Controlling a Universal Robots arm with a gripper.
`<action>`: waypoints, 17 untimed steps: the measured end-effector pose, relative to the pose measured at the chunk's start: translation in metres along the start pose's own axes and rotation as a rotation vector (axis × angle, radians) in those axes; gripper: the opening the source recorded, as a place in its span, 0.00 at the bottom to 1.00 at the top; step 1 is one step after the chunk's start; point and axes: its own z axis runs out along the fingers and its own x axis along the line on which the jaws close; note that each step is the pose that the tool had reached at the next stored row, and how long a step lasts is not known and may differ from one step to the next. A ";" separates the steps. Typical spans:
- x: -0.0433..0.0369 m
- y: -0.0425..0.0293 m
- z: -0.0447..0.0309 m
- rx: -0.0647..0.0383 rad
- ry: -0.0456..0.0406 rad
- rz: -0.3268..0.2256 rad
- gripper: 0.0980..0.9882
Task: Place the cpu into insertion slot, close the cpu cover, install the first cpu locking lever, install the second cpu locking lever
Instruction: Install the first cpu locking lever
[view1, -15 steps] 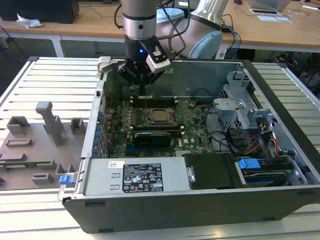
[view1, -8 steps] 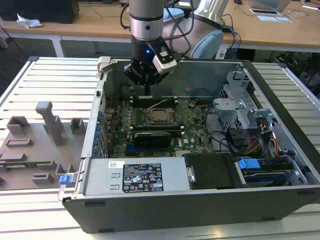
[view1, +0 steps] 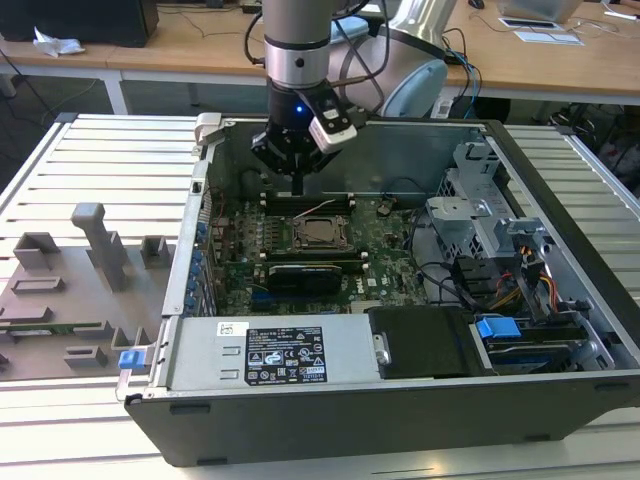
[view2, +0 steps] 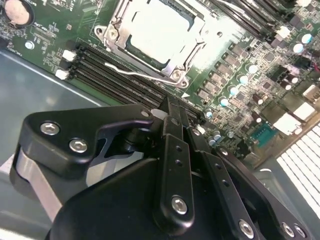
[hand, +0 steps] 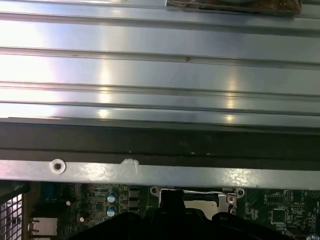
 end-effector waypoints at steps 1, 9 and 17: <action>0.0001 0.0000 0.0028 0.000 0.0002 0.000 0.01; -0.0005 0.0000 0.0107 0.000 0.0002 0.000 0.01; -0.0012 0.0000 0.0197 0.000 0.0002 0.000 0.01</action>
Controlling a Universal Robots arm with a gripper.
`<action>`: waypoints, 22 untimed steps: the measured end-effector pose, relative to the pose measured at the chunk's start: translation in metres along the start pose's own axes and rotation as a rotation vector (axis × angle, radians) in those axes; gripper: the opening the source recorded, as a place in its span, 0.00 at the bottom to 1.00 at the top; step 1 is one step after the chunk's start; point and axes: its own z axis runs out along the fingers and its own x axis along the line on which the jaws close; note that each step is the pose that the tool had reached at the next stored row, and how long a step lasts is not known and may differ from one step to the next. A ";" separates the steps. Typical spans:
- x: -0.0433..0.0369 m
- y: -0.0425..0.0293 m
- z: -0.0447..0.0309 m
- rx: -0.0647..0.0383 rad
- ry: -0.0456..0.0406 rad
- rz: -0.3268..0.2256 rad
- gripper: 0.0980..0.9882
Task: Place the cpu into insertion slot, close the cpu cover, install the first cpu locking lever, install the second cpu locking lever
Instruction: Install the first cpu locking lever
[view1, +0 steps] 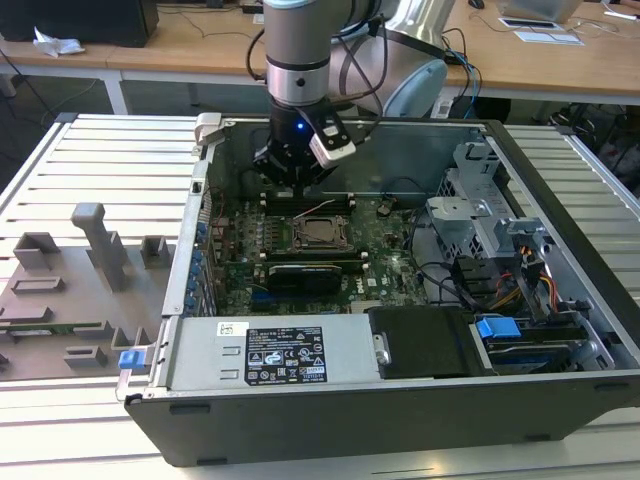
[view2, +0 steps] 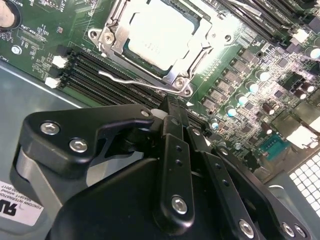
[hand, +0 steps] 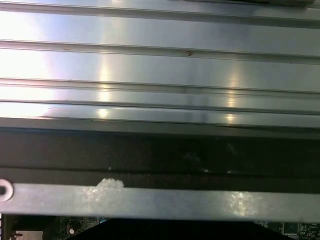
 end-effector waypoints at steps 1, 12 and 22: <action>-0.0001 0.0000 0.0009 0.000 0.0000 0.000 0.01; -0.0028 0.0001 0.0156 0.000 0.0002 0.000 0.01; -0.0260 0.0009 0.0201 0.000 0.0050 0.000 0.01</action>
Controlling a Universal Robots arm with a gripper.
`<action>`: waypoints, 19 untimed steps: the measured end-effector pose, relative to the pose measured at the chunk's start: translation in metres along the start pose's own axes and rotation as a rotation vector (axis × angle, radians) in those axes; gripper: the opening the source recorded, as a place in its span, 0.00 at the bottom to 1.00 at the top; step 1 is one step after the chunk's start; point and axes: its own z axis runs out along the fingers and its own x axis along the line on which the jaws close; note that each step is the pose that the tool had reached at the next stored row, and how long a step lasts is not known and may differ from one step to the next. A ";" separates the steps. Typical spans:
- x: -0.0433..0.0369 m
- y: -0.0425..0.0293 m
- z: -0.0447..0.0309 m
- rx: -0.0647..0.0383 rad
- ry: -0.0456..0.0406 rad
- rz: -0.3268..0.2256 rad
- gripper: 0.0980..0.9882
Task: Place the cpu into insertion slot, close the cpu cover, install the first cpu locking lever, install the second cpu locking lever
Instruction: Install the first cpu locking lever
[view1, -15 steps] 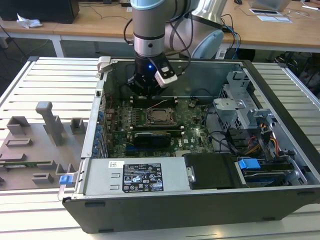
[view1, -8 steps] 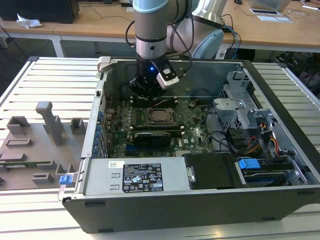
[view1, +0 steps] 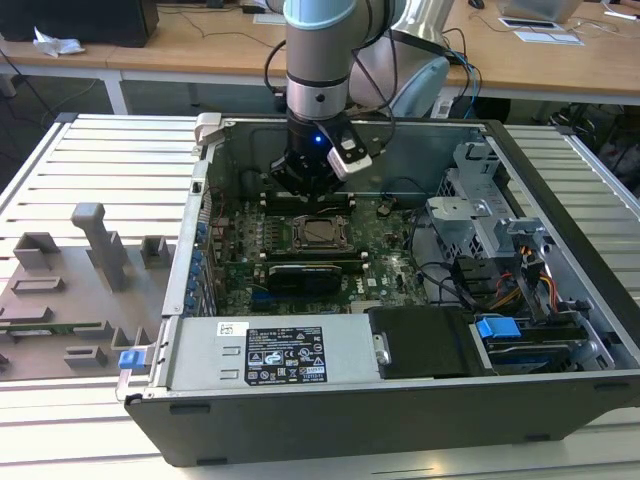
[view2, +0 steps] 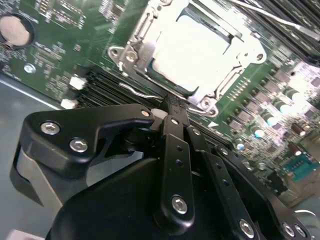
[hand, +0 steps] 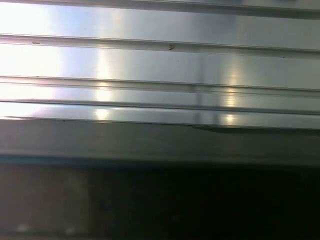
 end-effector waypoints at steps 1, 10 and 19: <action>-0.0021 0.0000 0.0005 0.000 0.0007 0.000 0.01; -0.0136 -0.0008 0.0063 0.000 0.0061 0.000 0.01; -0.0180 -0.0017 0.0104 0.000 0.0070 0.000 0.01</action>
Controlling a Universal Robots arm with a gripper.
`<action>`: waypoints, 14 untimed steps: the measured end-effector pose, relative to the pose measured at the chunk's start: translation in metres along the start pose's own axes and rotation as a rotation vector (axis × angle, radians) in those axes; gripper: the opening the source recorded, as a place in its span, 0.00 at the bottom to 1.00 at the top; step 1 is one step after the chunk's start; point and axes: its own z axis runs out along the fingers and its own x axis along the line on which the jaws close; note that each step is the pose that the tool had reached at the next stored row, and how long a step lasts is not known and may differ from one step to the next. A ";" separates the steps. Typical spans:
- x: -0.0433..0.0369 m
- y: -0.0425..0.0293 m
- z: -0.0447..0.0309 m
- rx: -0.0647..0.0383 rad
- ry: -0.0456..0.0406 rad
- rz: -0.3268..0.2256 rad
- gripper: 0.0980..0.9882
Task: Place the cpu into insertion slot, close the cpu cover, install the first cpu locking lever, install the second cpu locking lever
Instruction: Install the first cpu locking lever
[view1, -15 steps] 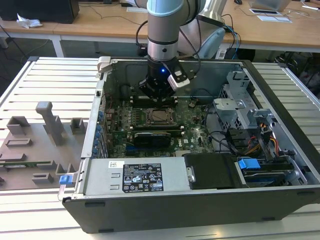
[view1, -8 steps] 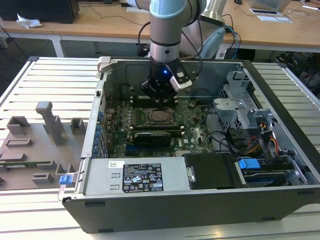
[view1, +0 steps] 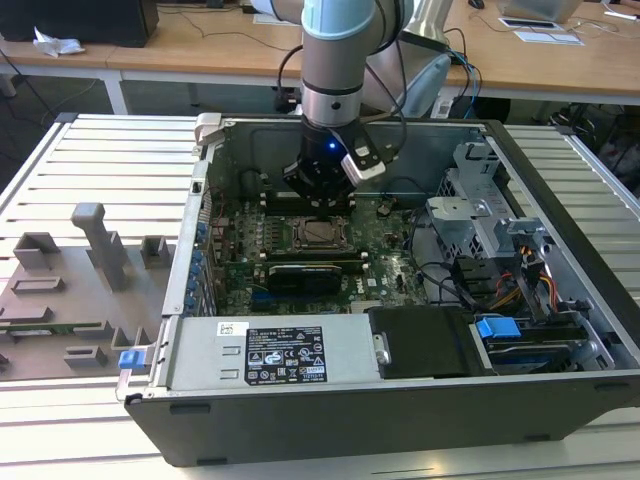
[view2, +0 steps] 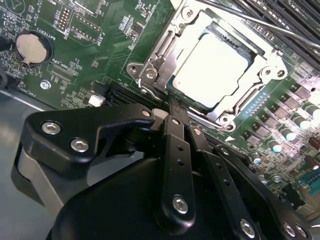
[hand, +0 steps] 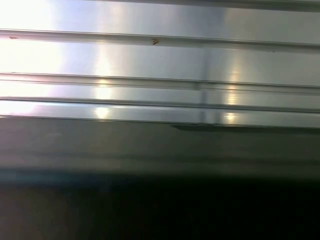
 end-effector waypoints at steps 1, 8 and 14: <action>-0.0013 0.0002 0.0004 0.000 0.0004 0.000 0.01; -0.0087 0.0031 -0.0044 0.003 -0.0001 -0.001 0.01; -0.0085 0.0001 -0.0128 0.007 0.0010 -0.001 0.01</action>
